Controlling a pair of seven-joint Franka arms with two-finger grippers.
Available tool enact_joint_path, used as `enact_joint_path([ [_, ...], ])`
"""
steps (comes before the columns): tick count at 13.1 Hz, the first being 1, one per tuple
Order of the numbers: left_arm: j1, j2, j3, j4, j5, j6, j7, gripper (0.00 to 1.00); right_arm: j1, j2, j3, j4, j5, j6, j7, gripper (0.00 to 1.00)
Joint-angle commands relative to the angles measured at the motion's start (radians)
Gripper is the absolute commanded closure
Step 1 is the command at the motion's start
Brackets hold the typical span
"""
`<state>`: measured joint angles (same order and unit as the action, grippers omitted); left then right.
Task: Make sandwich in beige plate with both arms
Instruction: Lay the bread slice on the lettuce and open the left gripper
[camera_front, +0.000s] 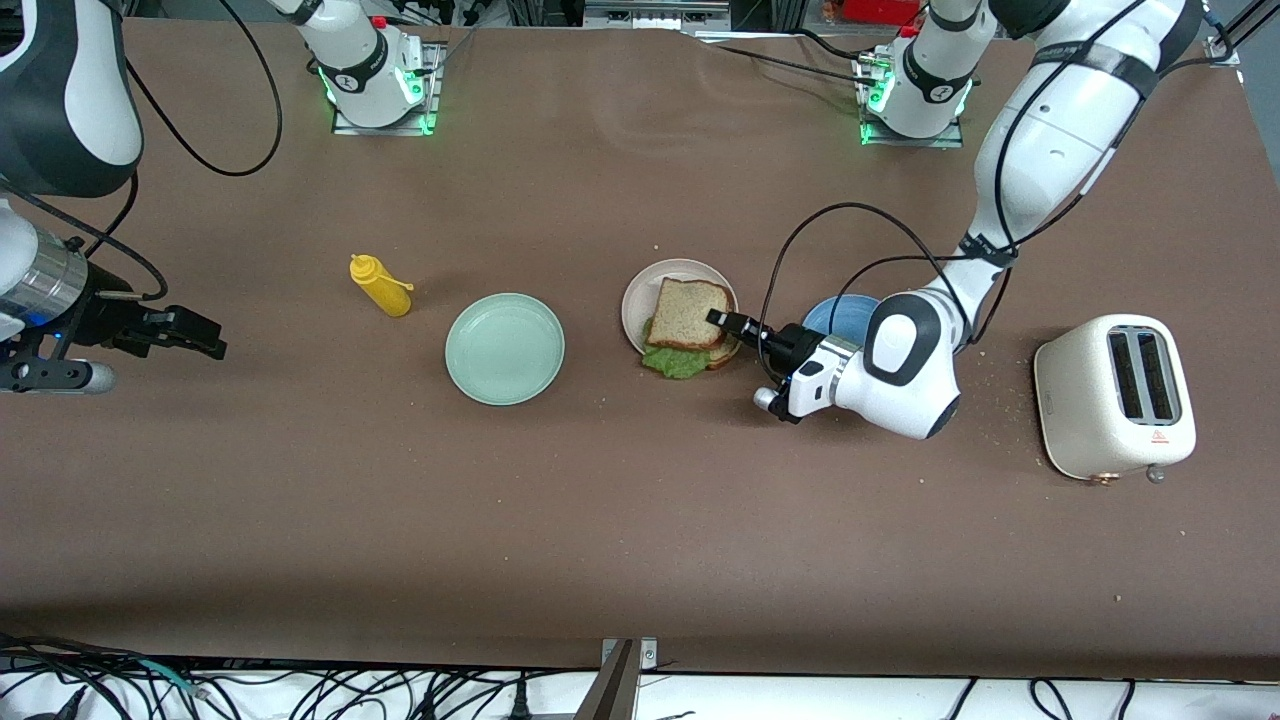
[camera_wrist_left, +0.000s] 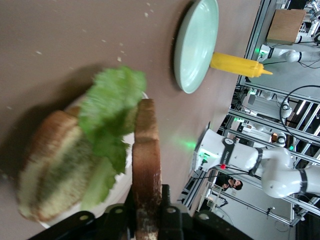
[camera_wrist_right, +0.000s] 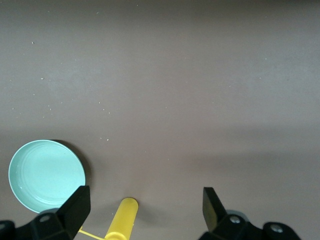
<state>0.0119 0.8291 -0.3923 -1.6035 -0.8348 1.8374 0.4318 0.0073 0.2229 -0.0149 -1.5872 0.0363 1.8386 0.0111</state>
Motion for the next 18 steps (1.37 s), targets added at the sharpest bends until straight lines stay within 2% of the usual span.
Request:
enact_joint_path([
  [1, 0.006, -0.002, 0.003, 0.004, -0.024, 0.013, 0.03, 0.0, 0.003, -0.01, -0.005, -0.008, -0.013, -0.007, -0.014, 0.01],
  [3, 0.003, -0.019, 0.01, 0.007, -0.018, 0.013, 0.025, 0.0, 0.003, -0.01, -0.005, -0.008, -0.013, -0.007, -0.014, 0.01],
  [6, 0.011, -0.06, 0.01, 0.014, 0.116, 0.013, -0.001, 0.0, 0.002, -0.01, -0.005, -0.008, -0.013, -0.007, -0.014, 0.01],
  [9, 0.014, -0.139, 0.01, 0.014, 0.28, 0.011, -0.112, 0.0, 0.002, -0.01, -0.005, -0.008, -0.013, -0.007, -0.014, 0.01],
  [15, 0.037, -0.367, 0.016, 0.014, 0.691, -0.007, -0.364, 0.0, 0.002, -0.01, -0.005, -0.008, -0.013, -0.007, -0.01, 0.01],
  [18, 0.04, -0.473, 0.016, 0.014, 0.848, -0.013, -0.58, 0.0, 0.003, -0.011, -0.005, -0.008, -0.013, -0.007, -0.005, 0.01],
])
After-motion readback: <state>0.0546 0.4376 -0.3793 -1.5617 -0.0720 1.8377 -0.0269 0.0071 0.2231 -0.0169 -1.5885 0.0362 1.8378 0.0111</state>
